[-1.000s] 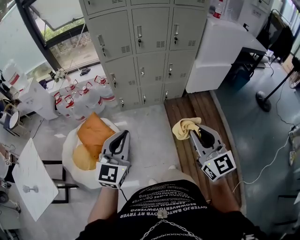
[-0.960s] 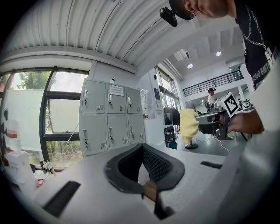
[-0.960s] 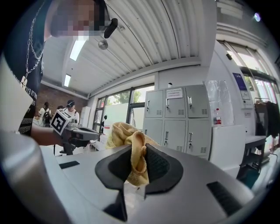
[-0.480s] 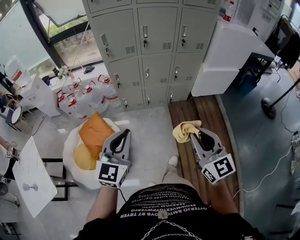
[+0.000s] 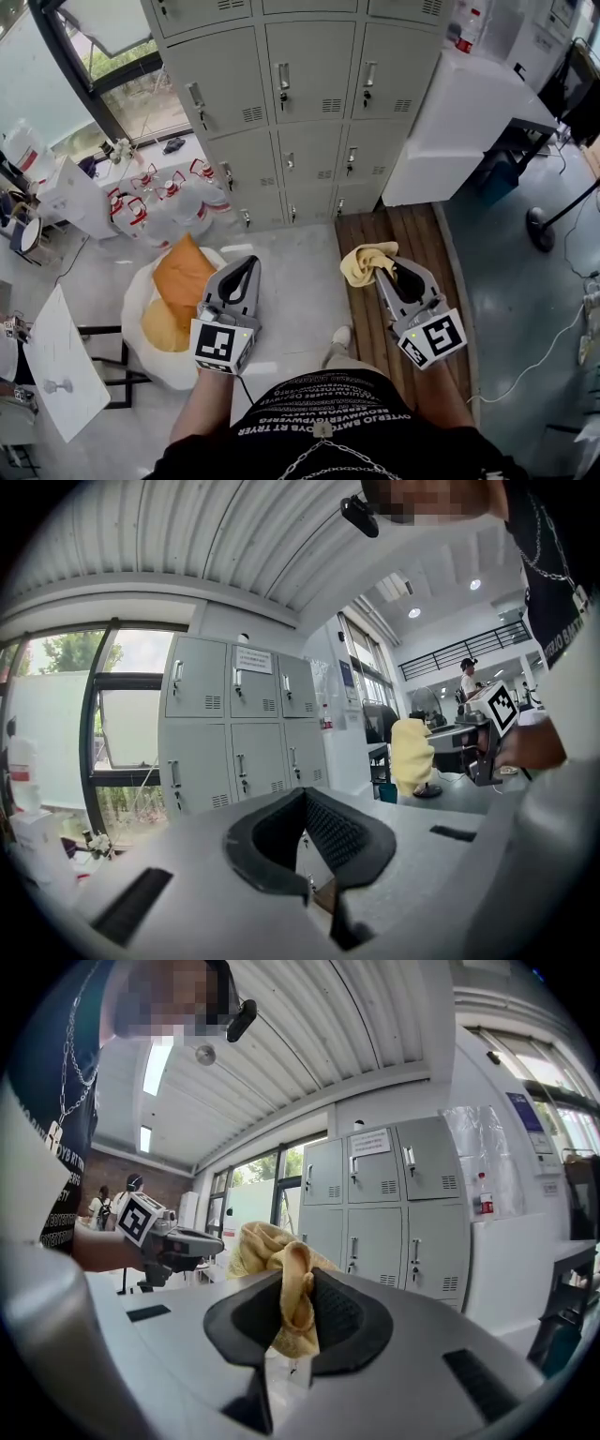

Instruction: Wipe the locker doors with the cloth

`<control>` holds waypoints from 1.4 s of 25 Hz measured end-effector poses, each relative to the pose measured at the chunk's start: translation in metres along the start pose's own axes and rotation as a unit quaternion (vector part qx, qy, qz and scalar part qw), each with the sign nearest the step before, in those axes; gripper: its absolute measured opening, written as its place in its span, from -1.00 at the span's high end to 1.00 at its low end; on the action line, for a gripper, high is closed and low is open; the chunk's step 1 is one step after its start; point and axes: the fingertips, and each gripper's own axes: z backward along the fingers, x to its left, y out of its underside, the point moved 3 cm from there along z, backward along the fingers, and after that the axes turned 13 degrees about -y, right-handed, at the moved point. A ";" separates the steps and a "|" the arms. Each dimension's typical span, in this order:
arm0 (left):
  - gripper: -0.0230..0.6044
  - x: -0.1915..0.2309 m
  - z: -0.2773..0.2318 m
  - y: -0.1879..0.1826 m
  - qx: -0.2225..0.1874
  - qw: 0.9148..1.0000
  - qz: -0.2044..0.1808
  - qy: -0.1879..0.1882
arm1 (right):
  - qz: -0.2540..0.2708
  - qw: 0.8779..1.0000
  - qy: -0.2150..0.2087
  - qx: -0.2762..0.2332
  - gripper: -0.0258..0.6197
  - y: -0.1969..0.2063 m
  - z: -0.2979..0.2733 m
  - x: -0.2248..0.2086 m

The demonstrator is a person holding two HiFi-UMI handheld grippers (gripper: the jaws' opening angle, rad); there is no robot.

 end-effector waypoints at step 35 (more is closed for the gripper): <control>0.91 -0.041 -0.168 -0.012 0.038 0.997 -0.005 -0.064 | -0.009 0.998 -0.066 -0.002 0.75 0.020 -0.036 -0.212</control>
